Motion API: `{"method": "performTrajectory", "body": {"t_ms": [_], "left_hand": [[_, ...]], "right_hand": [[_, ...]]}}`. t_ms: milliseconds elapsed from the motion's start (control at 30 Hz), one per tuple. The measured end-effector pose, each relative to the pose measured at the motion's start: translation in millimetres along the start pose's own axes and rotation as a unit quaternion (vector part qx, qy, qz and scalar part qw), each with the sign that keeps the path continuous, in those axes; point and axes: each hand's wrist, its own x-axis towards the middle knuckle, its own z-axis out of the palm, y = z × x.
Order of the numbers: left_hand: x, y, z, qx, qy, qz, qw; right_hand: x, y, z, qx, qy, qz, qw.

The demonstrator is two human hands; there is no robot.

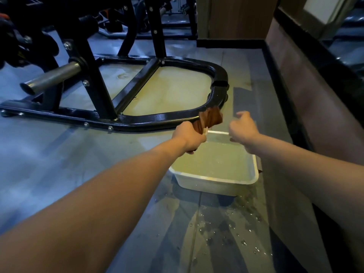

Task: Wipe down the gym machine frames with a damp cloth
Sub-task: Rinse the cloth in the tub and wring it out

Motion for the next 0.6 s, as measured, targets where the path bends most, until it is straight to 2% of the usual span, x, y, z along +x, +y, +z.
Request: {"method": "performTrajectory", "body": {"t_ms": [67, 133, 167, 267, 333, 433, 533, 600], "left_hand": [[-5, 4, 4, -0.050, -0.002, -0.008, 0.999], [-10, 6, 11, -0.044, 0.003, 0.015, 0.999], [-13, 7, 14, -0.028, 0.000, 0.042, 0.999], [-20, 11, 15, -0.011, -0.049, 0.108, 0.993], [-25, 16, 10, -0.107, -0.102, 0.069, 0.987], [-31, 22, 2, -0.305, -0.162, -0.027, 0.938], [-28, 21, -3, -0.418, -0.171, -0.046, 0.891], [-24, 20, -5, -0.465, -0.134, -0.072, 0.872]], "right_hand": [[-10, -14, 5, 0.167, -0.069, 0.096, 0.979], [-20, -24, 12, 0.241, -0.168, 0.115, 0.949], [-23, -27, 17, 0.250, -0.184, 0.107, 0.944], [-19, -24, 25, 0.284, -0.138, 0.093, 0.944], [-14, -22, 21, 0.333, -0.105, 0.094, 0.932], [-7, -23, 2, 0.431, -0.094, 0.111, 0.891], [-2, -23, -21, 0.505, -0.087, 0.108, 0.852], [-2, -22, -31, 0.498, -0.102, 0.089, 0.857]]}}
